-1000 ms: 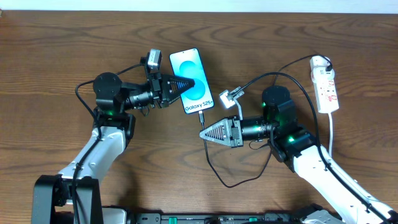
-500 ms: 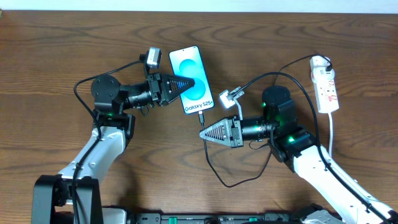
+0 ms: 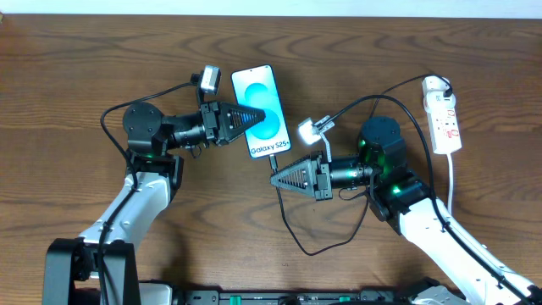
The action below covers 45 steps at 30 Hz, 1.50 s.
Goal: Plug charger to phone and switch on socket
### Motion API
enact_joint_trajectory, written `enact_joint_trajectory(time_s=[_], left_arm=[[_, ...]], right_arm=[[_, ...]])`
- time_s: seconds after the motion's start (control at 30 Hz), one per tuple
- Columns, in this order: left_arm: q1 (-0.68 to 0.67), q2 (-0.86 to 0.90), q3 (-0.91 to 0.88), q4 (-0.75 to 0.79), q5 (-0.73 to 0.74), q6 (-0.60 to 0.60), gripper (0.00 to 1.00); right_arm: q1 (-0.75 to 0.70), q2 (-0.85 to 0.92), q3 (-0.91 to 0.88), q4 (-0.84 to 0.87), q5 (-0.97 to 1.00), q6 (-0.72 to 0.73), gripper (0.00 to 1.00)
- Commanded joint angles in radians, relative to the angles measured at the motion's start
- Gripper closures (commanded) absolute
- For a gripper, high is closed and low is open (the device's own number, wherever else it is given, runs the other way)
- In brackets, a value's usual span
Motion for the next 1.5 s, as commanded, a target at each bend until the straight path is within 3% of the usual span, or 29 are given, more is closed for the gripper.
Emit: enact_joint_trajectory(time_s=[0.0, 0.37, 0.53, 0.77, 0.87, 0.93, 1.13, 1.3, 1.47], left_arm=[[-0.010, -0.003, 0.014, 0.011, 0.103, 0.029, 0.93], [-0.012, -0.003, 0.014, 0.011, 0.129, 0.028, 0.93], [-0.011, -0.003, 0.014, 0.011, 0.108, 0.032, 0.93], [-0.002, -0.003, 0.014, 0.011, 0.087, 0.061, 0.93], [0.009, -0.003, 0.014, 0.010, 0.070, 0.074, 0.93], [0.015, -0.003, 0.014, 0.010, 0.054, 0.079, 0.93], [0.018, -0.003, 0.014, -0.007, 0.038, 0.119, 0.93], [0.018, -0.003, 0.014, -0.076, 0.021, 0.169, 0.93], [0.019, -0.003, 0.014, -0.246, -0.102, 0.232, 0.93]], right_arm=[[-0.011, 0.004, 0.009, 0.011, 0.051, -0.047, 0.99], [-0.011, 0.004, 0.009, 0.014, 0.123, -0.060, 0.99], [-0.011, 0.004, 0.009, -0.001, 0.112, -0.061, 0.87], [-0.011, 0.004, 0.009, -0.004, 0.021, -0.061, 0.78], [-0.011, 0.003, 0.009, -0.004, -0.027, -0.061, 0.61], [-0.012, 0.003, 0.009, -0.004, -0.047, -0.062, 0.37], [-0.047, 0.003, 0.009, 0.032, -0.056, -0.094, 0.05], [-0.131, 0.001, 0.009, 0.209, -0.108, -0.014, 0.01], [-0.235, 0.001, 0.009, 0.332, -0.133, 0.066, 0.01]])
